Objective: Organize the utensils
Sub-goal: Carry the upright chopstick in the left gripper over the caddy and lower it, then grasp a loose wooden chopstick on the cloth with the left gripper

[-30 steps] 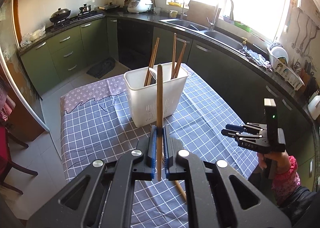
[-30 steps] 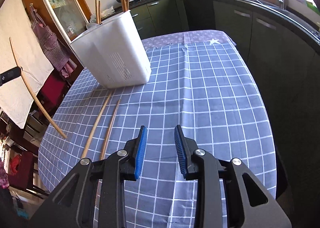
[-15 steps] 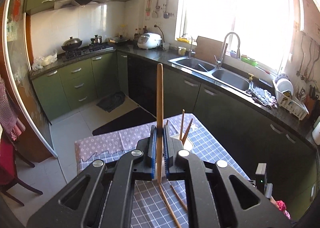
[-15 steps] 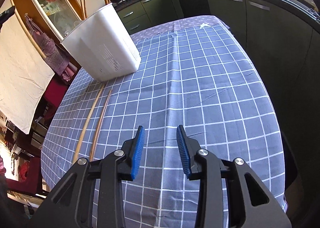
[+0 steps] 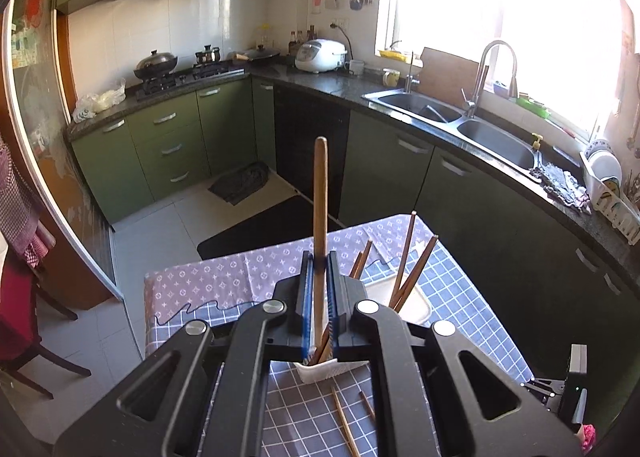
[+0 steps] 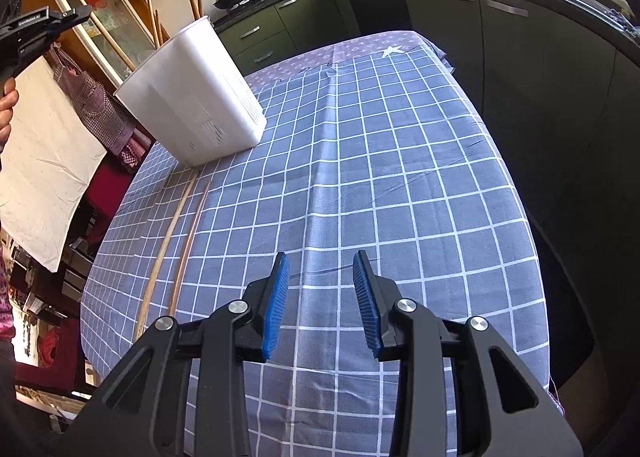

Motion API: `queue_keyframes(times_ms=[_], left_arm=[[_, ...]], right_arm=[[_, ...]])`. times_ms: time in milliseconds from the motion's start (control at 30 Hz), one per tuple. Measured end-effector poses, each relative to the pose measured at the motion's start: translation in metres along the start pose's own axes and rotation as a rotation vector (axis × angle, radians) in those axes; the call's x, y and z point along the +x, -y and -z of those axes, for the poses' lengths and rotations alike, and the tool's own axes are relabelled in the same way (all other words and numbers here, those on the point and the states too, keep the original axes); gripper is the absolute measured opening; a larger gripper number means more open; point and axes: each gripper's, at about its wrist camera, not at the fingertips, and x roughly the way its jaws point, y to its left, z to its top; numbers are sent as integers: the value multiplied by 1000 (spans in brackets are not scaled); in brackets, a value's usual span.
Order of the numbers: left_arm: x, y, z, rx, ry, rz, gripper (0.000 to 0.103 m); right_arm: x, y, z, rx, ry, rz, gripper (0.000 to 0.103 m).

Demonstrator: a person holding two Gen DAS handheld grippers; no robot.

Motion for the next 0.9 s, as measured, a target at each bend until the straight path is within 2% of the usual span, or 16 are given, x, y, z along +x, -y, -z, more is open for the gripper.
queue_keyframes(times_ms=[167, 267, 300, 433, 533, 667, 800, 900], left_arm=[[2, -12, 15, -21, -34, 27, 12], [-10, -12, 20, -12, -17, 30, 30], [-13, -10, 22, -9, -13, 33, 32], [-23, -3, 40, 17, -40, 35, 34], [-10, 1, 66, 16, -157, 36, 35], [30, 11, 120, 12, -360, 65, 35], [71, 20, 164, -1, -495, 54, 35], [100, 18, 190, -55, -583, 45, 35]], right_arm=[[4, -7, -2, -9, -5, -7, 33], [7, -13, -2, -20, -15, -12, 33], [8, -14, -1, -24, -18, -11, 34], [12, -20, 0, -30, -27, -10, 34], [14, -23, 1, -30, -31, 6, 38], [20, -26, 1, -32, -43, 27, 38], [28, -30, 3, -34, -64, 26, 38], [28, -34, 5, -43, -66, 20, 38]])
